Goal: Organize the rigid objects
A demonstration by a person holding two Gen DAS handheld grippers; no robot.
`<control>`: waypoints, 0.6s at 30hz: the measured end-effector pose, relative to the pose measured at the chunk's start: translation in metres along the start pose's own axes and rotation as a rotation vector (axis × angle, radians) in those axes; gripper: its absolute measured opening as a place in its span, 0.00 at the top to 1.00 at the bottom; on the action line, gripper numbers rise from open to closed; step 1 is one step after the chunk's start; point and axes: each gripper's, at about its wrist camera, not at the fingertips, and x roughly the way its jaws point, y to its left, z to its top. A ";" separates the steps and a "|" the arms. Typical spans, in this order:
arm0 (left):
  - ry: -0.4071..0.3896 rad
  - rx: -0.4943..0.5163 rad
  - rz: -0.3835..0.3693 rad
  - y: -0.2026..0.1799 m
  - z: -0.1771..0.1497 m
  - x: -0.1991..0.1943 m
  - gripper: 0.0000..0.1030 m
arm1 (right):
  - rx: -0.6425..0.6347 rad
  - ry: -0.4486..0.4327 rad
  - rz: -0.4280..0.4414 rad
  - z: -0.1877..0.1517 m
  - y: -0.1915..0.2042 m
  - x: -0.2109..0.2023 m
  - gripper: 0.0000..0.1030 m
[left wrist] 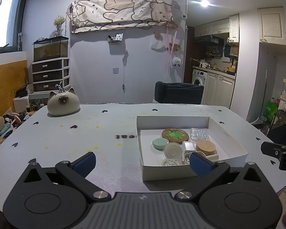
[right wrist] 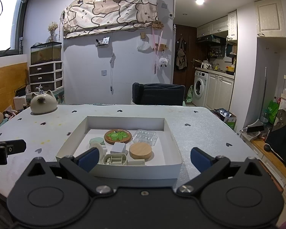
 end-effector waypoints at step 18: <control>0.002 -0.002 -0.001 0.000 0.000 0.000 0.00 | -0.005 -0.003 -0.001 0.000 0.000 0.000 0.00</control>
